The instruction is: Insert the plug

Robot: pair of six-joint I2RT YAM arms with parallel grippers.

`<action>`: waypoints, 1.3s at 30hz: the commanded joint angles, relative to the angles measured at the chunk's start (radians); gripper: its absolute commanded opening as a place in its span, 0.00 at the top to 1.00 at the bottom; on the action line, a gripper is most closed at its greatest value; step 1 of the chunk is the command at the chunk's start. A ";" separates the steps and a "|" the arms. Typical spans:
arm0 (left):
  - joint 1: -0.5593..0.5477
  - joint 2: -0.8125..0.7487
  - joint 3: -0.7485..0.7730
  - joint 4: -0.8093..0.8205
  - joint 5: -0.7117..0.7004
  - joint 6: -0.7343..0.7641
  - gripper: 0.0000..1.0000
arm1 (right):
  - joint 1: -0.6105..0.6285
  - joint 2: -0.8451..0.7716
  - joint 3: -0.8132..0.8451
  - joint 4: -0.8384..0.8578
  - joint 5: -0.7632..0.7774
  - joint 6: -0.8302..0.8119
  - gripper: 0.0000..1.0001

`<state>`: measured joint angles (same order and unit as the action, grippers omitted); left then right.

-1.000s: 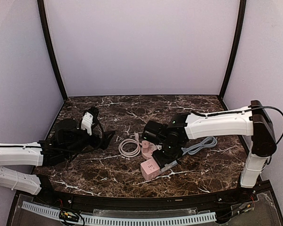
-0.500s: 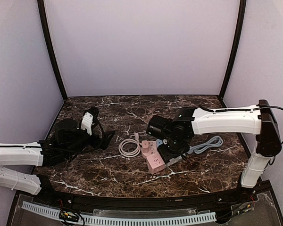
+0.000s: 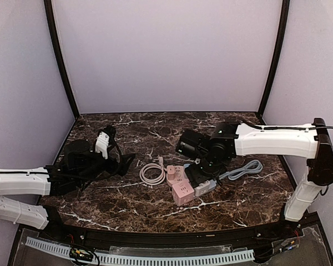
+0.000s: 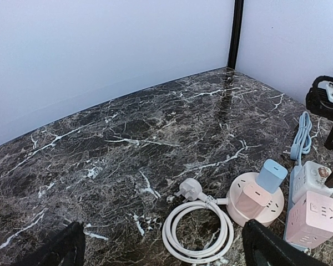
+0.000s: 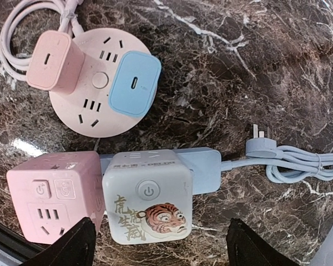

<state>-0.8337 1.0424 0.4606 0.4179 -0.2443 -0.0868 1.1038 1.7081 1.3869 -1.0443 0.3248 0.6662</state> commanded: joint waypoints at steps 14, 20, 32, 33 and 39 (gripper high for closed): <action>0.004 -0.025 0.013 -0.064 -0.266 0.004 0.01 | -0.161 -0.514 -0.503 0.641 0.349 -0.060 0.01; 0.080 -0.029 0.015 -0.074 -0.515 0.052 0.01 | -0.343 -0.604 -0.642 0.824 0.345 -0.160 0.01; 0.455 0.028 -0.094 0.135 -0.460 0.112 0.01 | -0.667 -0.612 -0.838 1.239 0.320 -0.382 0.01; 0.473 0.038 -0.095 0.146 -0.470 0.131 0.01 | -0.686 -0.601 -0.844 1.254 0.317 -0.389 0.01; 0.580 0.180 -0.184 0.436 -0.391 0.172 0.01 | -0.774 -0.565 -0.955 1.470 0.291 -0.447 0.01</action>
<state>-0.3115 1.1275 0.3481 0.6216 -0.6891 0.0410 0.3653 1.1309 0.5148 0.2100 0.6456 0.2832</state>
